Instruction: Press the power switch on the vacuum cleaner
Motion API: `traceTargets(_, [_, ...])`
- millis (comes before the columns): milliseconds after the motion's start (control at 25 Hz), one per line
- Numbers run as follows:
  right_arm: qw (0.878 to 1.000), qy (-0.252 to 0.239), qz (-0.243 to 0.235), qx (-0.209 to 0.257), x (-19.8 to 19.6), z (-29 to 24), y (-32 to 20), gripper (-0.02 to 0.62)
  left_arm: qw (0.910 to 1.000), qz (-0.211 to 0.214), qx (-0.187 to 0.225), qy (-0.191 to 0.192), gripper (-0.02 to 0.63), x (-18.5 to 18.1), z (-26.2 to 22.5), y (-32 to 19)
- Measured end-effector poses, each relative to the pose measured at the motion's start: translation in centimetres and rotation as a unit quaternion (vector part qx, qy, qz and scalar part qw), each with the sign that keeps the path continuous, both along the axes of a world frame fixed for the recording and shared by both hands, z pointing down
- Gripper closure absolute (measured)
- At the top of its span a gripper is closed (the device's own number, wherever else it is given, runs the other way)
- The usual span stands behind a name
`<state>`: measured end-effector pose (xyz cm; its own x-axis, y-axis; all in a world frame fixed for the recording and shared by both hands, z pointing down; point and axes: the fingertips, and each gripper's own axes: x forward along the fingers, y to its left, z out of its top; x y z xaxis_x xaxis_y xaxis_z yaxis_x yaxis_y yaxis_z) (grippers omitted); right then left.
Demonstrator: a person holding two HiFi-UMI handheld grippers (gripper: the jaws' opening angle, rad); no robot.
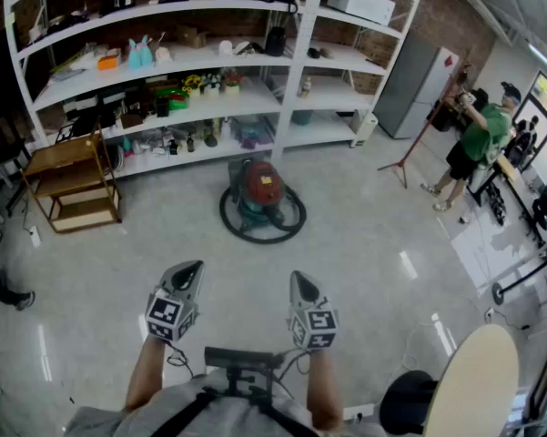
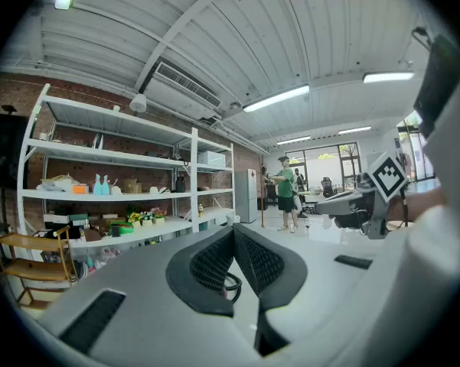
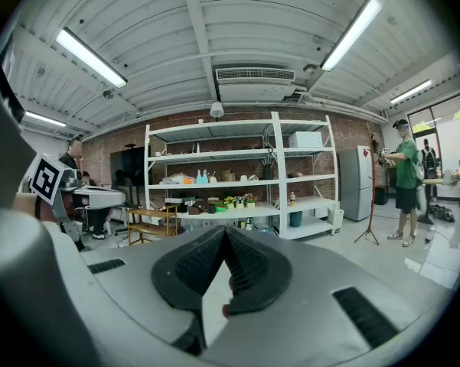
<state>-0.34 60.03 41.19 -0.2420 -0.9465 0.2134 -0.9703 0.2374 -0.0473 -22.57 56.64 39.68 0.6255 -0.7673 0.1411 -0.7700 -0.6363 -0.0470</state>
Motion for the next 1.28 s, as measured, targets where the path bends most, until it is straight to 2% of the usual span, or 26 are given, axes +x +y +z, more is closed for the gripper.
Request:
traceTargets(480, [1.0, -0.016, 0.003, 0.007, 1.8, -0.5, -0.5, 0.586, 1.0, 0.001, 0.001, -0.004, 0.598, 1.7, 0.1, -0.7])
traceTargets(1280, [1.0, -0.02, -0.023, 0.003, 7.6, 0.5, -3.0, 0.586, 0.9999, -0.01, -0.003, -0.008, 0.598, 7.9, 0.6, -2.4])
